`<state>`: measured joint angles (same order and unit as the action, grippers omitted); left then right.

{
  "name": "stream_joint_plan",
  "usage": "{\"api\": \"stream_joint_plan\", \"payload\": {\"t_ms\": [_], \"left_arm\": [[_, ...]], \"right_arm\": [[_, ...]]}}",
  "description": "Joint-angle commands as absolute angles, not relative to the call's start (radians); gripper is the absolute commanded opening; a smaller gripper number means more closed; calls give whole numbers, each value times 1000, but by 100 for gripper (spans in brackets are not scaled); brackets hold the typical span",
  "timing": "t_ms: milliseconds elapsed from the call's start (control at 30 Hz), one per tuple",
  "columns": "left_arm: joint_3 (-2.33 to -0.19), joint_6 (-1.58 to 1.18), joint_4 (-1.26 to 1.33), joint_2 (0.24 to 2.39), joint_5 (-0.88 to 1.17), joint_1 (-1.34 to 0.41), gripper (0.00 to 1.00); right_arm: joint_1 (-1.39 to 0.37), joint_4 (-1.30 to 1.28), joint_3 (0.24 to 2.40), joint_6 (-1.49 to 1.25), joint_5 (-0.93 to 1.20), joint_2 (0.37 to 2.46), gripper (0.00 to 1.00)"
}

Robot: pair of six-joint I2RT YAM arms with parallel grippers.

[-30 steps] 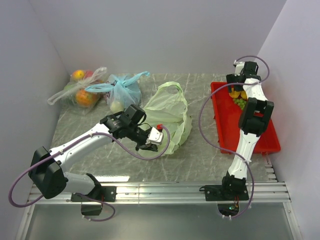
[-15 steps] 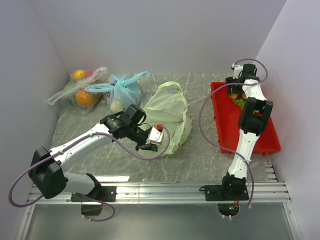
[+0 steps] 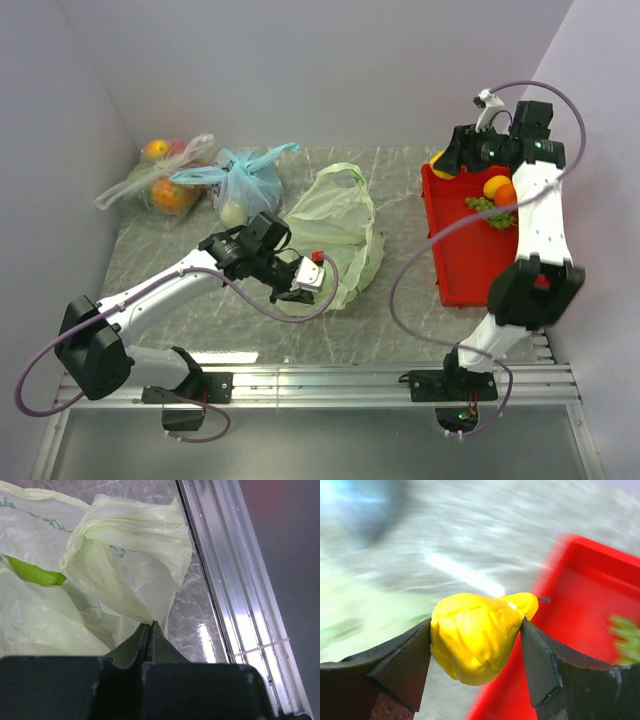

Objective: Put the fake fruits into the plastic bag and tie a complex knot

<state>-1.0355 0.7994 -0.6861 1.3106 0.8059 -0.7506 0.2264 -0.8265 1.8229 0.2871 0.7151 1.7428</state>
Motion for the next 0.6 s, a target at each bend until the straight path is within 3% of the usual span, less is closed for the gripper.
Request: {"api": "stream_joint_plan", "payload": {"t_ms": [0, 300, 400, 533, 567], "left_arm": [[-1023, 795, -652, 1278, 813, -755, 0], [-1020, 810, -652, 1272, 822, -755, 0], [-1023, 808, -649, 1275, 824, -756, 0], [-1032, 804, -658, 1275, 815, -755, 0], [-1032, 802, -660, 1273, 812, -755, 0]], "right_arm": [[160, -937, 1746, 235, 957, 1547, 27], [-239, -772, 1503, 52, 980, 1318, 29], [-360, -707, 1480, 29, 901, 1382, 31], [-454, -848, 1578, 130, 778, 1564, 30], [-463, -848, 1589, 132, 764, 1610, 36]]}}
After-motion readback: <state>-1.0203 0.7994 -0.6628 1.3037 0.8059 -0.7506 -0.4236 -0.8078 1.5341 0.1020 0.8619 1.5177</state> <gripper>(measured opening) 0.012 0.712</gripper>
